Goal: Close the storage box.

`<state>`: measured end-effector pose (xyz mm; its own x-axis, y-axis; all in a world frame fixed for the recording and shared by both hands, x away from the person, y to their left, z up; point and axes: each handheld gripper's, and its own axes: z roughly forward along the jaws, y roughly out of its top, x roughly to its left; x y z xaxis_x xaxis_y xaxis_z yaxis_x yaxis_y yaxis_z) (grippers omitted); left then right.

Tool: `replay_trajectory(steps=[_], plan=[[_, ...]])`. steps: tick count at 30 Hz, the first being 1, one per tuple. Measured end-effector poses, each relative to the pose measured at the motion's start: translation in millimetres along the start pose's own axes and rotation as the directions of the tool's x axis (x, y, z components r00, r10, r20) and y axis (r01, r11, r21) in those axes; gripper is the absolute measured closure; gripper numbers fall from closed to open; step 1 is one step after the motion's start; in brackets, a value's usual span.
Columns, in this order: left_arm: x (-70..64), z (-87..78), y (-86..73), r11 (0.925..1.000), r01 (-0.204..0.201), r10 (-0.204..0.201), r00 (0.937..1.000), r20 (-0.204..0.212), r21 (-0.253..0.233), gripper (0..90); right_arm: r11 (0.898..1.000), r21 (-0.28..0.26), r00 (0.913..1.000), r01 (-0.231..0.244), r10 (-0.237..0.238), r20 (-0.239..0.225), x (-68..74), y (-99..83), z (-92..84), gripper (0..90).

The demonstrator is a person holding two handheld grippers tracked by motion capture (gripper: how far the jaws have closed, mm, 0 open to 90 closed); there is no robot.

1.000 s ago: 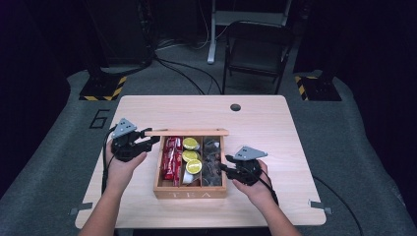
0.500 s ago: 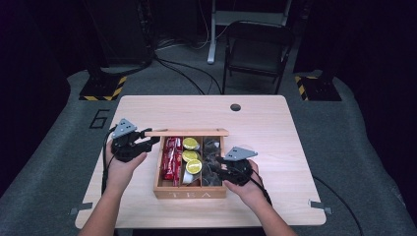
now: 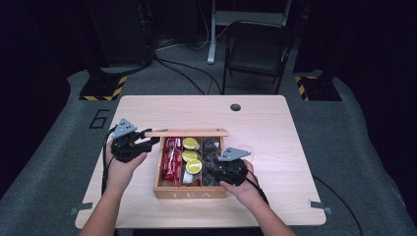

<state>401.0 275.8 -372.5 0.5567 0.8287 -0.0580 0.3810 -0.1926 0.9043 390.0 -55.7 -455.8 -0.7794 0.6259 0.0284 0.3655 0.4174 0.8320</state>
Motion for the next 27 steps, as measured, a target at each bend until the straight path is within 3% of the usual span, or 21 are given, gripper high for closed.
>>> replay_trajectory(steps=[27], plan=[[-1.0, -0.9, -2.6, 0.9997, 0.022, -0.022, 0.9997, 0.003, -0.004, 56.4, 1.000, 0.028, 0.9999, 0.012, -0.012, -0.012, 1.9, -1.2, 8.4, 57.1]])
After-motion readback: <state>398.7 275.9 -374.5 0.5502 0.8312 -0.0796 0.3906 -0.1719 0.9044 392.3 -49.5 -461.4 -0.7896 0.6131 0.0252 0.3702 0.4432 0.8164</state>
